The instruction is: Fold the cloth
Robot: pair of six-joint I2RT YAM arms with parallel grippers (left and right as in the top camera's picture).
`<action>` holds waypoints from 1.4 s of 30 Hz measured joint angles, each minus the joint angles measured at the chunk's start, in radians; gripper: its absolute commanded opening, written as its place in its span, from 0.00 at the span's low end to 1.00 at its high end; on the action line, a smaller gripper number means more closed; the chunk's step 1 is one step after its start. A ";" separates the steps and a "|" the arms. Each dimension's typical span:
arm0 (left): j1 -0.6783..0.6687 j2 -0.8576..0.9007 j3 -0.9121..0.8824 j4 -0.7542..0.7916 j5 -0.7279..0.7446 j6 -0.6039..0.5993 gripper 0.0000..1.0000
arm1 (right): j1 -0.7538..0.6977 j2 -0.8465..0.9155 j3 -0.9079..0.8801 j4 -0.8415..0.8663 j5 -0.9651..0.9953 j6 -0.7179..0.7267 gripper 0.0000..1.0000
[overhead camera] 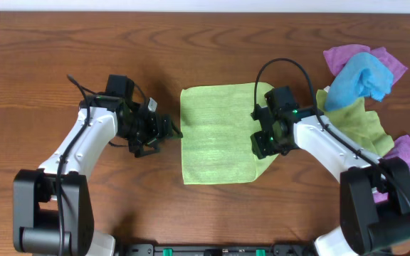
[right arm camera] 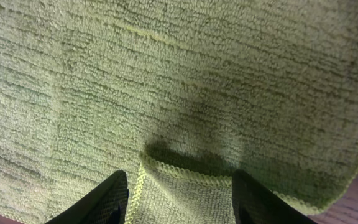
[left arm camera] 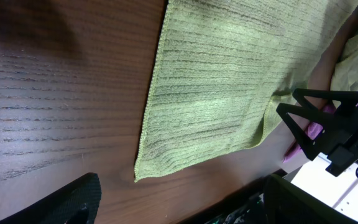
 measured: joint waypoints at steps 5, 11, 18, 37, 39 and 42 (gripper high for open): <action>0.000 0.000 0.000 0.000 0.000 0.000 0.85 | 0.000 0.000 0.000 -0.019 0.000 0.000 0.50; 0.000 0.000 0.000 0.000 0.000 0.000 0.85 | 0.000 0.000 0.000 -0.019 0.000 0.000 0.51; 0.000 0.000 0.000 0.001 0.000 0.000 0.85 | 0.000 0.048 0.004 -0.018 0.005 -0.006 0.01; 0.000 0.000 0.000 0.016 0.002 0.000 0.86 | 0.000 -0.092 0.003 -0.170 -0.008 0.116 0.07; 0.000 0.000 0.000 0.021 0.003 0.000 0.86 | 0.000 -0.093 0.003 -0.196 -0.008 0.122 0.08; 0.000 0.000 0.000 0.029 0.003 0.000 0.86 | 0.000 -0.093 0.003 -0.217 -0.008 0.127 0.11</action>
